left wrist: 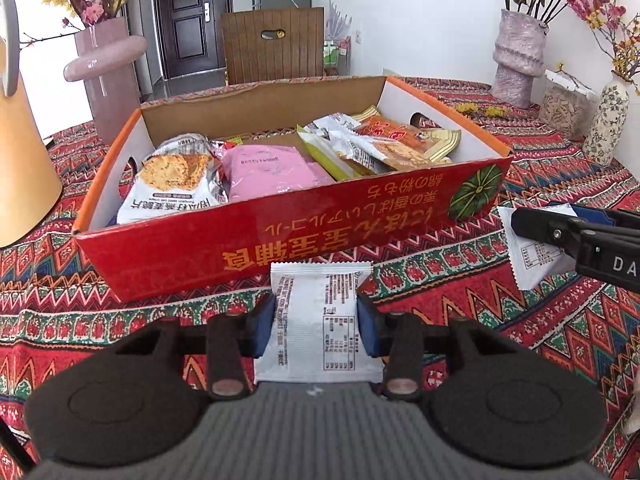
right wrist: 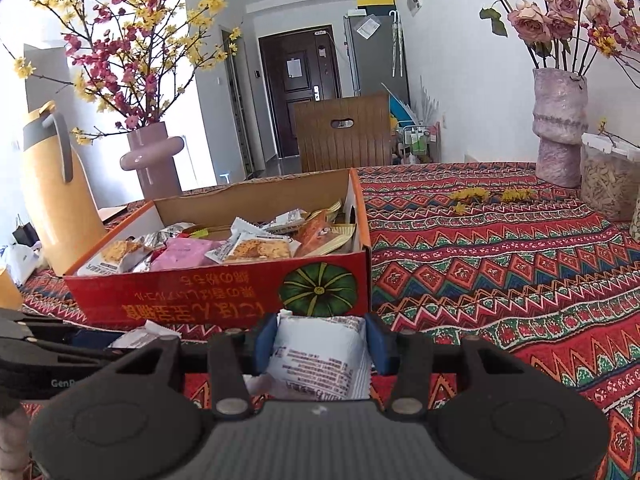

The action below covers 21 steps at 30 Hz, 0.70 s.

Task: Organize snacks
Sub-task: 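Carry both white packets over the box with both grippers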

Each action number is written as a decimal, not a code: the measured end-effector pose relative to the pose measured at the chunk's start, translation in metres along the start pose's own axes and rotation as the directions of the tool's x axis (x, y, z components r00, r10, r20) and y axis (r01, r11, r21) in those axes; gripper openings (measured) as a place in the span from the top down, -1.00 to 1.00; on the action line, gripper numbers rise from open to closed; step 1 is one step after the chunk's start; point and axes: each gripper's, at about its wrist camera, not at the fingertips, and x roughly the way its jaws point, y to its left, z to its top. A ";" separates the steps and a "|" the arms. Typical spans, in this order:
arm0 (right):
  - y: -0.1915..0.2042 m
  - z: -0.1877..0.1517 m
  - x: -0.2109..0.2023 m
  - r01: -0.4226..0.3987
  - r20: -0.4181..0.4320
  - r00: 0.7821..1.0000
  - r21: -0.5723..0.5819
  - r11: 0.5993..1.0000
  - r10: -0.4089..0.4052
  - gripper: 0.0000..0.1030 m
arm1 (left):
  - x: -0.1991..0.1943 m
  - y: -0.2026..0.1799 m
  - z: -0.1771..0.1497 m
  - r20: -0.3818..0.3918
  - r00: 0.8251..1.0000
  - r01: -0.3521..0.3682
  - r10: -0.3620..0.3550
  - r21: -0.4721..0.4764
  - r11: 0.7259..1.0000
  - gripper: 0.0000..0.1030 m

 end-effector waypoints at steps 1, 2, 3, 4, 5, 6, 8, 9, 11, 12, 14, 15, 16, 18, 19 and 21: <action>0.000 0.001 -0.001 0.000 0.003 1.000 0.001 1.000 0.000 0.09 | -0.003 0.000 0.000 0.008 1.000 0.000 0.000 0.000 1.000 0.16; 0.001 0.002 -0.002 -0.001 0.009 1.000 0.001 1.000 0.001 0.09 | -0.008 0.000 0.000 0.019 1.000 0.003 -0.003 -0.002 1.000 0.16; 0.002 0.003 -0.004 -0.002 0.015 1.000 0.002 1.000 0.002 0.09 | -0.011 0.000 0.001 0.030 1.000 0.006 -0.006 -0.002 1.000 0.16; 0.003 0.005 -0.005 -0.004 0.021 1.000 0.001 1.000 0.004 0.09 | -0.016 0.000 0.002 0.046 0.999 0.007 -0.007 -0.002 1.000 0.16; 0.004 0.006 -0.007 -0.007 0.029 1.000 0.001 1.000 0.007 0.09 | -0.022 0.000 0.003 0.064 0.998 0.008 -0.007 -0.003 1.000 0.16; 0.005 0.009 -0.008 -0.011 0.037 0.999 0.001 1.000 0.011 0.09 | -0.026 0.001 0.005 0.081 0.997 0.008 -0.008 -0.005 1.000 0.16; 0.009 0.014 -0.008 -0.018 0.050 0.999 -0.003 1.000 0.018 0.09 | -0.036 0.001 0.009 0.118 0.993 0.001 -0.001 -0.005 1.000 0.16; 0.011 0.018 -0.007 -0.022 0.054 0.998 -0.006 1.000 0.022 0.09 | -0.039 0.001 0.012 0.132 0.991 -0.004 0.004 -0.006 1.000 0.16; 0.015 0.024 -0.005 -0.030 0.065 0.997 -0.009 1.000 0.031 0.09 | -0.045 0.003 0.017 0.159 0.987 -0.008 0.009 -0.010 1.000 0.16; 0.017 0.027 -0.005 -0.034 0.072 0.997 -0.010 0.999 0.035 0.09 | -0.048 0.004 0.020 0.173 0.985 -0.011 0.013 -0.012 1.000 0.16; 0.021 0.035 -0.002 -0.042 0.086 0.995 -0.014 0.999 0.043 0.09 | -0.052 0.005 0.026 0.197 0.980 -0.022 0.025 -0.017 1.000 0.16; 0.022 0.038 -0.001 -0.045 0.092 0.995 -0.015 0.999 0.046 0.09 | -0.053 0.007 0.029 0.204 0.979 -0.025 0.029 -0.021 0.999 0.16; 0.024 0.042 0.001 -0.049 0.097 0.994 -0.016 0.999 0.050 0.09 | -0.054 0.008 0.032 0.211 0.977 -0.029 0.033 -0.025 0.999 0.16; 0.027 0.049 0.005 -0.054 0.106 0.993 -0.022 0.998 0.056 0.09 | -0.055 0.011 0.038 0.227 0.973 -0.041 0.047 -0.032 0.999 0.16; 0.029 0.052 0.007 -0.057 0.109 0.992 -0.024 0.998 0.060 0.09 | -0.055 0.012 0.041 0.232 0.971 -0.044 0.051 -0.036 0.998 0.16; 0.033 0.058 0.012 -0.064 0.115 0.991 -0.031 0.997 0.067 0.09 | -0.054 0.016 0.046 0.242 0.968 -0.053 0.062 -0.043 0.998 0.16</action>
